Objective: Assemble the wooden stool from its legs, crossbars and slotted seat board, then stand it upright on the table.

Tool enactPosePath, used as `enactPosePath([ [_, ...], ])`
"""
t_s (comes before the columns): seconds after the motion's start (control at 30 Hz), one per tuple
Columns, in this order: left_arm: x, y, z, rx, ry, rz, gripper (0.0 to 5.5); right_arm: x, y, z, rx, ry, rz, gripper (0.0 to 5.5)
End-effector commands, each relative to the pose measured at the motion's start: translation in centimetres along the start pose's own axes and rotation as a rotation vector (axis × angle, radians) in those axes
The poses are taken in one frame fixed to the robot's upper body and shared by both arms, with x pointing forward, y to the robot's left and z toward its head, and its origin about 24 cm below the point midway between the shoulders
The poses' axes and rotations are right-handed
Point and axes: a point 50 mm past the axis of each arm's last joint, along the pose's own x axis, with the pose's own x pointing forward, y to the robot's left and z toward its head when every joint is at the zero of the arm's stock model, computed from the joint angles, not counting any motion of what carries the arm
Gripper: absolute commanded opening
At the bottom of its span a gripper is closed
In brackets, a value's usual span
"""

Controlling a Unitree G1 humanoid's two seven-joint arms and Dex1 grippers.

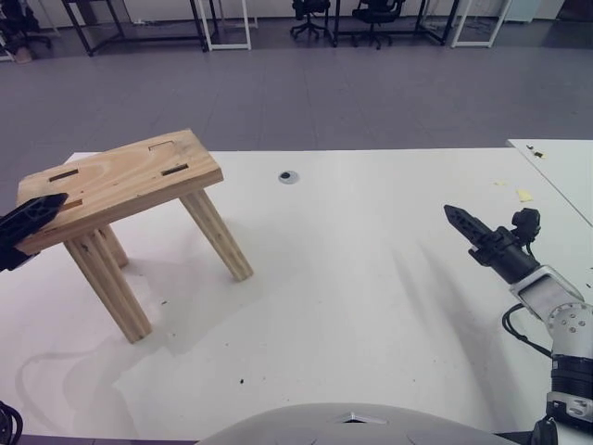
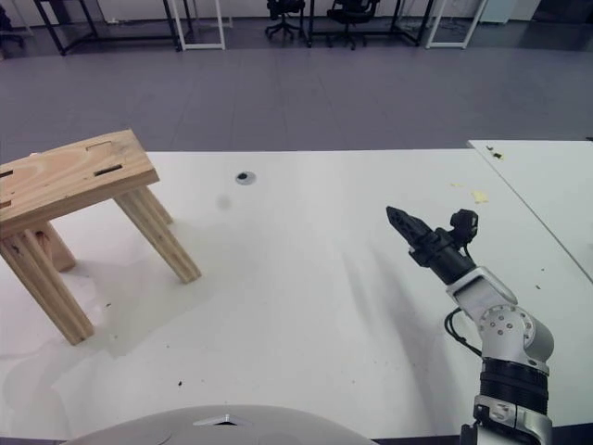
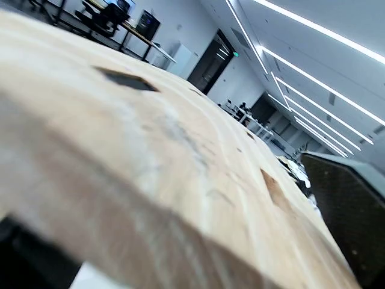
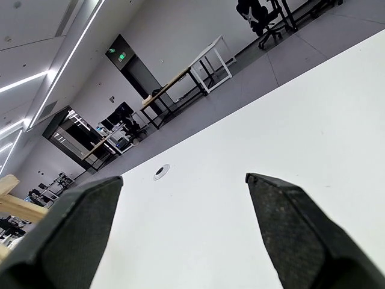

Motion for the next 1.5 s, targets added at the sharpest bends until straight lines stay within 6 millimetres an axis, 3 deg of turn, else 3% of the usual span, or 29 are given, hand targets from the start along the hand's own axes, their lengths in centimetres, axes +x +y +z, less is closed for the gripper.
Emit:
enactPosePath([
  [0.03, -0.5, -0.2, 1.4, -0.001, -0.004, 0.070, 5.37, -0.1, 0.3, -0.5, -0.008, -0.009, 0.004, 3.83],
  [0.2, -0.9, 0.2, 1.9, -0.017, -0.042, 0.126, 5.37, -0.3, 0.3, -1.0, -0.006, 0.003, 0.006, 3.83],
  [0.37, -3.0, 1.0, 1.2, -0.060, -0.067, 0.226, 5.37, -0.7, 0.3, -1.7, -0.013, 0.022, 0.006, 3.83],
  [0.5, -3.5, 1.1, 0.9, -0.063, -0.052, 0.268, 5.37, -0.9, 0.4, -2.2, -0.015, 0.029, 0.005, 3.83],
  [0.7, -4.5, -1.0, 5.2, 0.071, -0.298, 0.233, 5.37, -0.8, 0.2, -2.1, -0.022, 0.022, 0.001, 3.83],
  [0.8, -3.7, -1.0, 5.9, 0.096, -0.365, 0.215, 5.37, -0.6, 0.2, -2.2, -0.025, 0.022, 0.003, 3.83],
  [0.87, -3.6, 0.1, 5.3, 0.121, -0.359, 0.304, 5.37, -0.5, 0.2, -2.2, -0.027, 0.022, 0.005, 3.83],
  [1.0, -4.2, 4.8, 3.0, 0.314, -0.319, 0.817, 5.37, -0.5, 0.1, -2.4, -0.027, 0.011, -0.008, 3.83],
  [1.07, -2.6, 6.8, 0.8, 0.381, -0.247, 0.905, 5.37, -0.3, 0.2, -2.6, -0.028, 0.009, -0.008, 3.83],
  [1.23, 6.6, 9.6, -5.8, 0.524, 0.011, 0.796, 5.37, 1.1, 0.4, -2.6, -0.051, 0.021, 0.017, 3.83],
  [1.33, 10.3, 9.3, -8.8, 0.650, 0.106, 0.664, 5.37, 2.0, 0.8, -2.4, -0.102, 0.056, 0.047, 3.83],
  [1.5, 15.9, 6.6, -12.4, 0.686, 0.030, 0.495, 5.37, 1.7, 0.5, -2.4, -0.119, 0.041, 0.022, 3.83],
])
